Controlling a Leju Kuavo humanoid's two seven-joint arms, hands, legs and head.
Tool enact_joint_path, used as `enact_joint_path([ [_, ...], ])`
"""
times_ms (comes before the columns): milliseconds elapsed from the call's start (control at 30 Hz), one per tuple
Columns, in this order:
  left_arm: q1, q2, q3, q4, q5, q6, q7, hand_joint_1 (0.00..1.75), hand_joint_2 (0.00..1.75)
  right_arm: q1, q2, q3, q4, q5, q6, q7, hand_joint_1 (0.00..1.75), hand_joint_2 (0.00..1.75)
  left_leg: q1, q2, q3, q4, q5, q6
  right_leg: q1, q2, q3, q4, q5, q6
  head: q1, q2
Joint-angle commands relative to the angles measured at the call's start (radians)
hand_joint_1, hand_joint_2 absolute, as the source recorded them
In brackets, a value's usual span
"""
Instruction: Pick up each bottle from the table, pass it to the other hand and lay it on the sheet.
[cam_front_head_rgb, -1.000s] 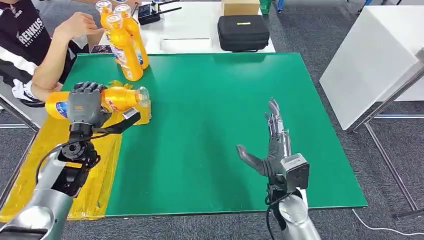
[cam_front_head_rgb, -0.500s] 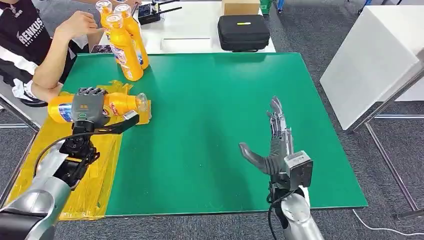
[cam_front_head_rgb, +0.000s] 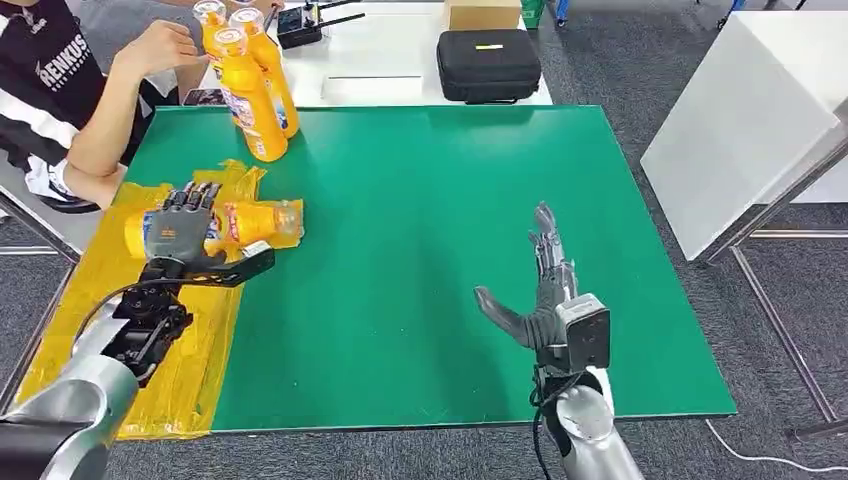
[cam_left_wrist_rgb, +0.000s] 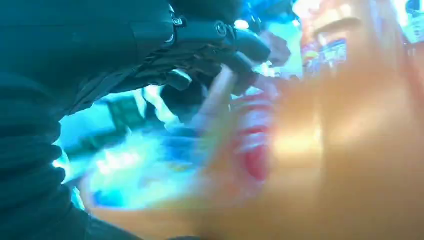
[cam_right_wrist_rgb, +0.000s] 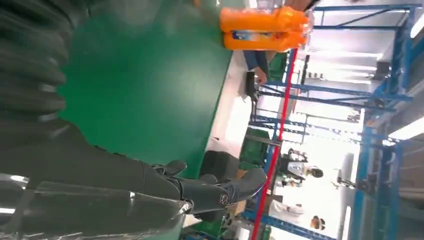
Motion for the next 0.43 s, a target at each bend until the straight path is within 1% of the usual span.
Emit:
enact_joint_path([
  [33,-0.018,-0.094,0.109,0.027,0.189,-0.1,-0.185,0.0,1.75,-0.051,0.018,-0.026,0.122,0.011,0.008,0.028,0.0,1.75,0.0,-0.001,0.009,0.001,-0.004,-0.003,0.001,-0.004,0.009,0.001,-0.005,-0.002,0.0,0.0],
  [67,-0.007,-0.099,0.11,0.001,0.254,-0.138,-0.223,0.0,1.75,-0.052,0.022,-0.032,0.125,0.011,0.011,0.029,0.0,1.75,0.0,-0.001,0.006,0.0,-0.003,-0.002,0.001,-0.003,0.006,0.0,-0.002,-0.001,0.0,0.0],
  [133,0.004,-0.118,0.131,-0.038,0.402,-0.247,-0.297,0.0,1.75,-0.057,0.023,-0.037,0.13,0.012,0.014,0.025,0.0,1.75,0.001,-0.001,0.009,0.001,-0.005,-0.003,0.001,-0.003,0.009,0.001,-0.005,-0.002,0.0,0.0],
  [167,0.008,-0.13,0.155,-0.06,0.496,-0.318,-0.327,0.0,1.75,-0.062,0.025,-0.039,0.137,0.025,0.002,0.026,0.0,1.75,0.0,0.0,0.005,0.0,-0.002,-0.002,0.001,-0.002,0.005,0.0,-0.002,-0.001,0.0,0.0],
  [200,0.01,-0.141,0.19,-0.077,0.586,-0.401,-0.345,0.0,1.75,-0.067,0.028,-0.041,0.145,0.025,0.002,0.027,0.0,1.75,0.0,0.0,0.007,0.001,-0.004,-0.002,0.001,-0.003,0.007,0.001,-0.003,-0.002,0.0,0.0],
  [233,0.01,-0.141,0.19,-0.077,0.586,-0.401,-0.345,0.0,1.75,-0.067,0.028,-0.041,0.145,0.025,0.002,0.027,0.0,1.75,0.001,0.0,0.009,0.001,-0.005,-0.003,0.001,-0.003,0.009,0.001,-0.005,-0.002,0.0,0.0],
  [267,0.021,-0.146,0.206,-0.11,0.674,-0.48,-0.36,0.0,1.75,-0.07,0.032,-0.046,0.156,0.024,0.002,0.027,0.0,1.75,0.001,0.0,0.004,0.0,-0.002,-0.002,0.001,-0.002,0.005,0.0,-0.002,-0.001,0.0,0.0],
  [333,0.047,-0.143,0.17,-0.17,0.781,-0.541,-0.36,0.0,1.75,-0.063,0.039,-0.053,0.148,0.023,-0.007,0.009,0.0,1.75,0.001,0.0,0.008,0.001,-0.005,-0.003,0.002,-0.003,0.008,0.001,-0.004,-0.002,0.0,0.0],
  [367,0.058,-0.145,0.158,-0.197,0.83,-0.565,-0.365,0.0,1.75,-0.058,0.039,-0.053,0.138,0.029,-0.013,0.0,0.0,1.75,0.001,0.001,0.005,0.0,-0.003,-0.002,0.001,-0.001,0.005,0.0,-0.002,-0.001,0.0,0.0],
  [400,0.064,-0.144,0.149,-0.211,0.838,-0.569,-0.362,0.0,1.75,-0.054,0.039,-0.052,0.13,0.029,-0.014,0.0,0.0,1.75,0.001,0.0,0.005,0.0,-0.003,-0.002,0.001,-0.001,0.005,0.0,-0.002,-0.001,0.0,0.0],
  [433,0.064,-0.144,0.149,-0.211,0.838,-0.569,-0.362,0.0,1.75,-0.054,0.039,-0.052,0.13,0.029,-0.014,0.0,0.0,1.75,0.001,0.001,0.008,0.001,-0.005,-0.002,0.002,-0.002,0.008,0.001,-0.004,-0.002,0.0,0.0],
])
